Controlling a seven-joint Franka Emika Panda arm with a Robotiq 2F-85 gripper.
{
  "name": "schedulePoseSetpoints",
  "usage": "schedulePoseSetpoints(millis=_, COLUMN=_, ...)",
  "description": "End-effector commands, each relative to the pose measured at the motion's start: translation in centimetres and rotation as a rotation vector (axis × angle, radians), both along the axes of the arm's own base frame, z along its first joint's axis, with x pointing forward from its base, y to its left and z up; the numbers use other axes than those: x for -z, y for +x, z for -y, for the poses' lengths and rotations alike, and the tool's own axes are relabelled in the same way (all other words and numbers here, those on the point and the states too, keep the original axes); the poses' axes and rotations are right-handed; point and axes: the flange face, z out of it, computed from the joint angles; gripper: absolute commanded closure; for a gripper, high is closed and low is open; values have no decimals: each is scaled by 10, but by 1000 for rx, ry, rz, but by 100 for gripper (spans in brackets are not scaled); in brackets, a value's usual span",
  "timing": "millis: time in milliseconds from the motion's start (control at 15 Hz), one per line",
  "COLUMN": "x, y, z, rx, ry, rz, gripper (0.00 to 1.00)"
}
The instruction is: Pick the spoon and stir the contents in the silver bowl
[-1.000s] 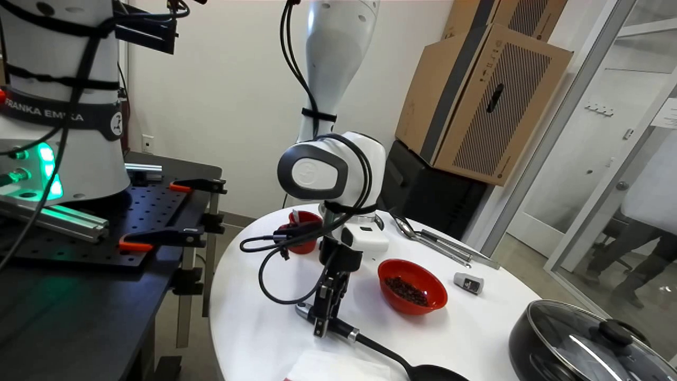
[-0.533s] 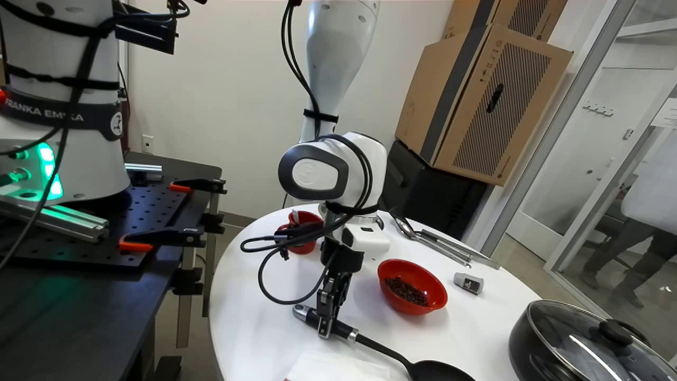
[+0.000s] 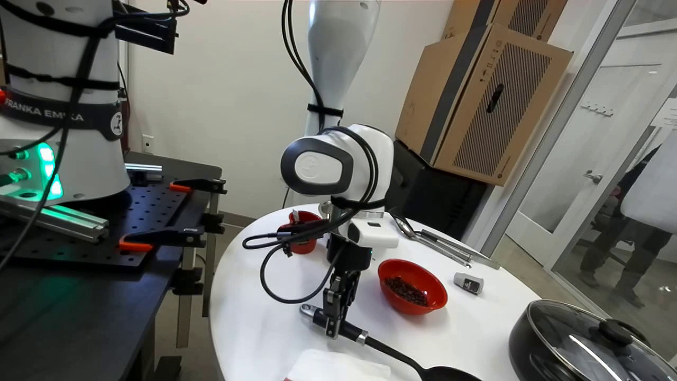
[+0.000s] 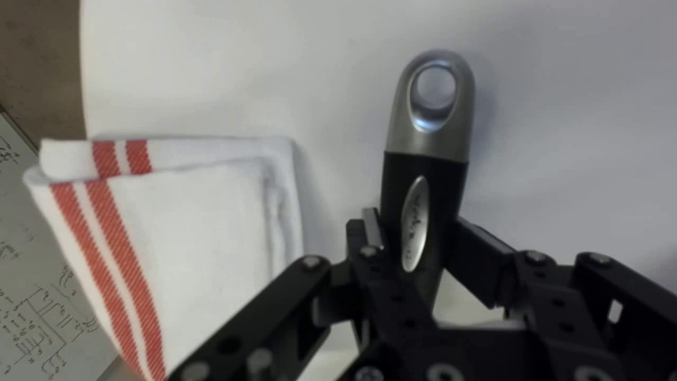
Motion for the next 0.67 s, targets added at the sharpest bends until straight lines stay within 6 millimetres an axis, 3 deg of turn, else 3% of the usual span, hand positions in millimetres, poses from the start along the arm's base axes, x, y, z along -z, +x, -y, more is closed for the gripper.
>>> schedulePoseSetpoints(millis=0, x=-63, y=-6, z=16, rx=-19, ry=-10, rz=77, gripper=92)
schedulePoseSetpoints(millis=267, x=-112, y=-5, z=16, rx=-215, ry=-11, rz=1, gripper=92)
schedulePoseSetpoints(millis=600, x=-150, y=10, z=-18, rx=-446, ry=-27, rz=-159, gripper=92)
